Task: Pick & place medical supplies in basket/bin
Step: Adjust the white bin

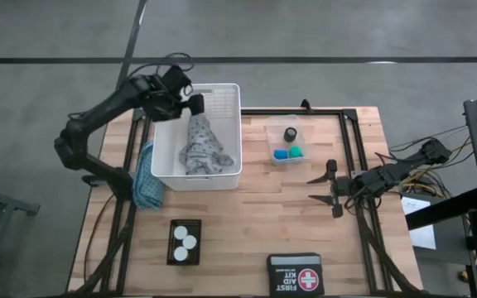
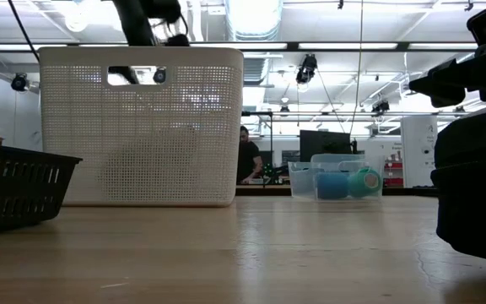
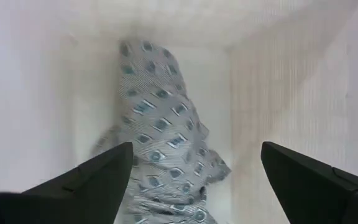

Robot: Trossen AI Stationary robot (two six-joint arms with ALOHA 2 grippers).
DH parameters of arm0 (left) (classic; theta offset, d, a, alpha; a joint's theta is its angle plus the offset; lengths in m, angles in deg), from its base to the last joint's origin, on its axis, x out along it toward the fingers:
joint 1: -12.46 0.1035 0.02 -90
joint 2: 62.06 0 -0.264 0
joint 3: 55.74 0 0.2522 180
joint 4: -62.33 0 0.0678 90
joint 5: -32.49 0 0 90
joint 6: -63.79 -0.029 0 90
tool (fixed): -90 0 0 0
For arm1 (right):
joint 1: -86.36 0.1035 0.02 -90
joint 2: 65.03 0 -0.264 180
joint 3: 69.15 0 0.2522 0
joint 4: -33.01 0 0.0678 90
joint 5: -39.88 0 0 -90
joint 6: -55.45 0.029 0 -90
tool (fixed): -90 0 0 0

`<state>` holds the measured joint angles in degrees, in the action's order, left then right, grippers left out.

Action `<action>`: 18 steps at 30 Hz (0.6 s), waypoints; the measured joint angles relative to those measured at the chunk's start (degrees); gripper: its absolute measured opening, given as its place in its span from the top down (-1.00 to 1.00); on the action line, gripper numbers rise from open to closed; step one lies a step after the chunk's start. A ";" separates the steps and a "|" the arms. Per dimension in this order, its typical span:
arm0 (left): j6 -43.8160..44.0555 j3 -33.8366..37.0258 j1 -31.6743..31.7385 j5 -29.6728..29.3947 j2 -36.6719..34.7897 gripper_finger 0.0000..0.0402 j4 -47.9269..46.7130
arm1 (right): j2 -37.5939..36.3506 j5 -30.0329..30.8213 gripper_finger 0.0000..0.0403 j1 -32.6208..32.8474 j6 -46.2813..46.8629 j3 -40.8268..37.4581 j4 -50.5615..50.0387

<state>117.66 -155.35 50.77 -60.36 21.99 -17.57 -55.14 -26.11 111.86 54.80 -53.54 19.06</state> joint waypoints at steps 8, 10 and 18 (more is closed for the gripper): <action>2.36 -13.30 -0.07 -7.83 0.00 -0.78 -17.91 | 0.00 0.00 -0.02 -0.01 -0.02 0.00 0.01; 4.35 -15.63 -0.10 -7.89 0.00 -0.78 -23.35 | 0.00 0.00 -0.02 -0.01 0.00 0.00 0.00; 3.43 -13.76 0.03 -10.02 -5.64 -0.78 -23.93 | 0.00 0.00 -0.02 -0.02 -0.02 0.00 0.02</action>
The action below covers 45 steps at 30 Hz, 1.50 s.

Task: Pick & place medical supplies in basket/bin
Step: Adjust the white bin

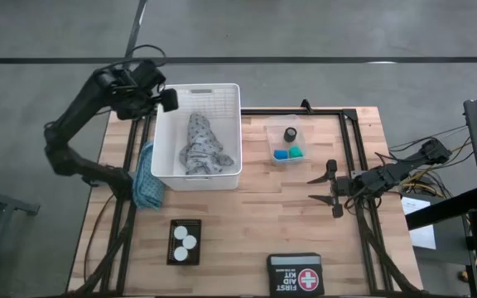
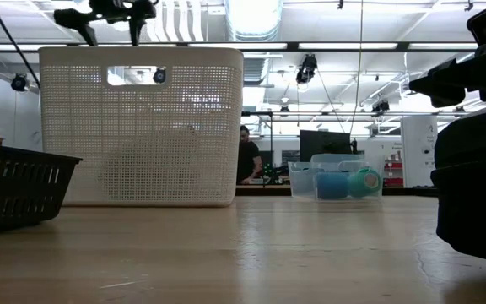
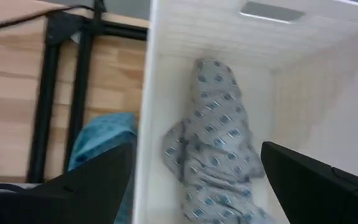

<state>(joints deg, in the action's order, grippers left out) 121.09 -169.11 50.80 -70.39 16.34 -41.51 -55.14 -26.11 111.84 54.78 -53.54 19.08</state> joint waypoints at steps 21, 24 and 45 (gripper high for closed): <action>-1.88 15.87 0.75 -7.72 -14.52 -0.78 0.04 | 0.00 0.01 -0.02 0.01 0.00 0.00 -0.02; -1.74 18.66 1.44 -7.71 -16.40 -0.78 0.03 | 0.00 0.00 -0.02 0.00 0.00 0.00 -0.02; 3.19 38.25 3.60 1.30 -18.25 -0.71 10.53 | 0.00 0.00 -0.02 0.00 0.00 0.00 -0.02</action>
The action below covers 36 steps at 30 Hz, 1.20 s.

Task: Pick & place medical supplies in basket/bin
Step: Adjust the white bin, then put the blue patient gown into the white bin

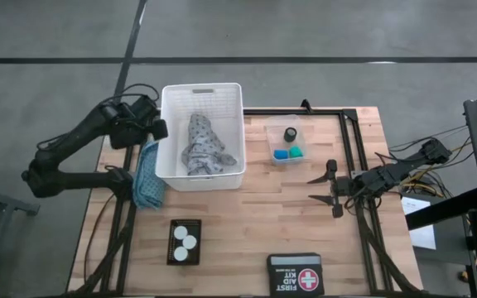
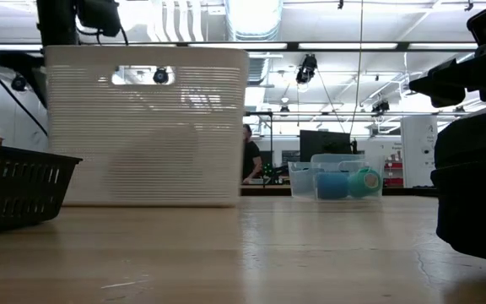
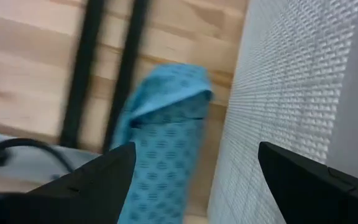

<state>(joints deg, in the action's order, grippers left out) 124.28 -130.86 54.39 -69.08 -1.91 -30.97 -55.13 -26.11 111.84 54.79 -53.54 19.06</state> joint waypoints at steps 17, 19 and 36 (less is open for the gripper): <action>-0.96 3.55 0.06 13.49 3.54 -0.71 13.36 | 0.00 0.01 -0.02 0.00 0.01 0.00 0.01; -0.71 2.89 0.14 13.72 3.43 -0.71 10.35 | 0.00 0.01 -0.02 0.00 0.00 0.00 0.00; -0.48 7.14 0.28 9.44 3.33 -0.70 -0.77 | 0.00 0.00 -0.02 0.02 0.00 0.00 0.01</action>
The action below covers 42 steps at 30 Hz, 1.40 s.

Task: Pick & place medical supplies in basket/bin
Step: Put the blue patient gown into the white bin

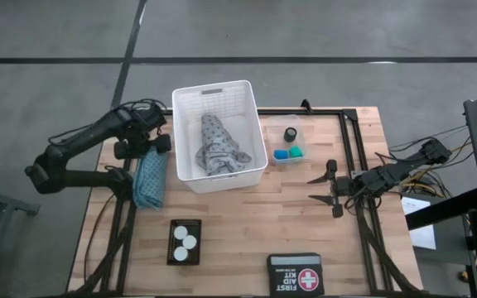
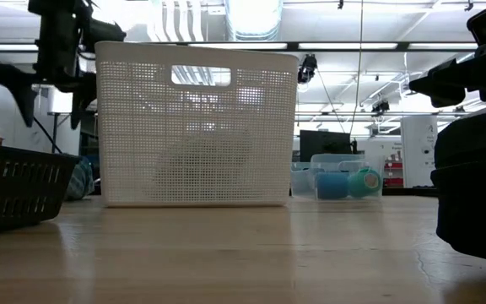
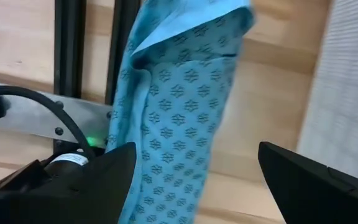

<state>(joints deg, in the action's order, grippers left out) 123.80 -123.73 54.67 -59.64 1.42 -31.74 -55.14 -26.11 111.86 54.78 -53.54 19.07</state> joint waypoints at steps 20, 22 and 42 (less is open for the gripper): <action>-0.17 14.40 0.04 2.02 0.07 -0.70 13.76 | 0.00 0.00 -0.02 -0.01 0.00 0.00 0.00; -0.20 14.95 0.04 2.16 0.07 -0.70 14.60 | 0.00 0.02 -0.02 -0.02 0.00 0.00 -0.01; -13.84 14.09 0.04 3.56 4.94 -0.70 17.59 | 0.00 0.00 -0.02 0.00 0.00 0.00 -0.01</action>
<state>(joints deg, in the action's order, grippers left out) 109.96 -109.64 54.72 -56.08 6.36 -14.16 -55.14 -26.11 111.86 54.78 -53.54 19.06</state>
